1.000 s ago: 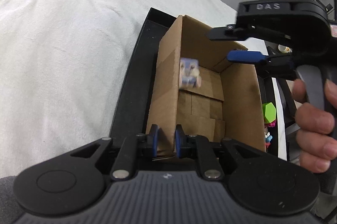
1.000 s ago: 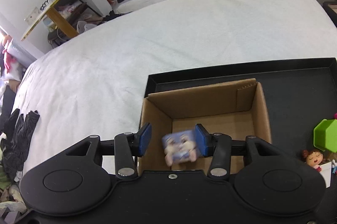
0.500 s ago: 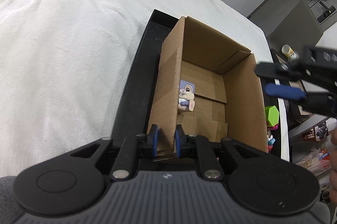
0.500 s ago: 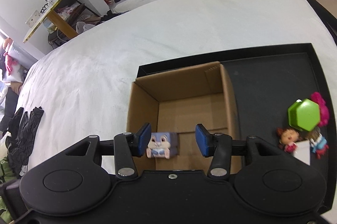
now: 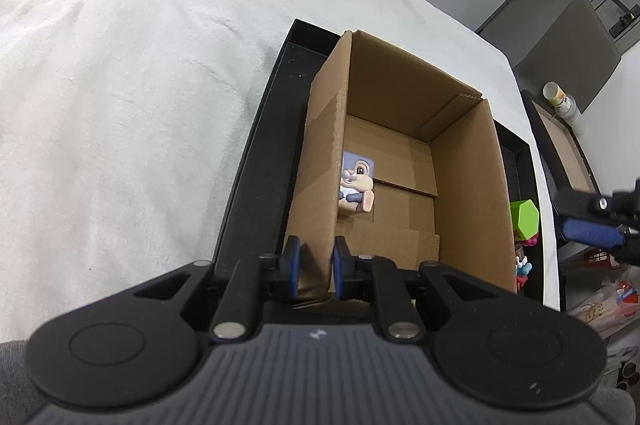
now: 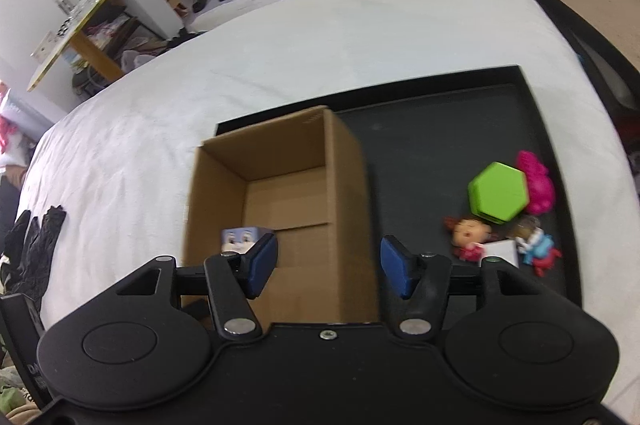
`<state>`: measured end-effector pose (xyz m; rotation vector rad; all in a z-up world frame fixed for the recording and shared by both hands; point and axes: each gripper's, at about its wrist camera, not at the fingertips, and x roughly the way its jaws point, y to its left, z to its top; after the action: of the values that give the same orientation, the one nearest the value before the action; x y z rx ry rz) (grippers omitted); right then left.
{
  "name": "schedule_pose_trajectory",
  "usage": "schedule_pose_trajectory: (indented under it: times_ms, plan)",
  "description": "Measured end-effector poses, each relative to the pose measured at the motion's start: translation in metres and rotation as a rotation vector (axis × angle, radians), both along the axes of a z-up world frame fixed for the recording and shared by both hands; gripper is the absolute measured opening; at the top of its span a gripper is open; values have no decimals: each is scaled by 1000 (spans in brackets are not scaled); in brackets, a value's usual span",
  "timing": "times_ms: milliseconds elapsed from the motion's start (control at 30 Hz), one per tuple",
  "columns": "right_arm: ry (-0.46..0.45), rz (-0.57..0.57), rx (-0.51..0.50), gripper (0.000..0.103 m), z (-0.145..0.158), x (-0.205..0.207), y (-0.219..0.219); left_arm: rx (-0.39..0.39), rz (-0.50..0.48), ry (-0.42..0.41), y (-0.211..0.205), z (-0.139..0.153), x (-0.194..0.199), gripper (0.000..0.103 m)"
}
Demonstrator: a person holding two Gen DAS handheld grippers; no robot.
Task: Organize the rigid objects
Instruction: 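Carry the bunny cube into the box with the right gripper while the left gripper holds the box wall, then move the right gripper back over the tray to the white charger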
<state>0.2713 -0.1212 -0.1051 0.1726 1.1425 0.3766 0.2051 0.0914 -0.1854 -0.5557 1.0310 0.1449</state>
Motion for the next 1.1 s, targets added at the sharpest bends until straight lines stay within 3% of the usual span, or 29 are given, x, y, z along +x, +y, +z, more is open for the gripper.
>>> schedule_pose_trajectory:
  times_ms: [567,967,1100]
  plan:
    - [41,-124,-43,57,-41,9,-79,43,-7,24,-7,-3,5,15]
    - [94,-135,-160,56,-102,14,-88,68,-19,51,-11,-6,13,15]
    - [81,-107,-204,56,-109,19,-82,81,-31,57,-13,-8,15,15]
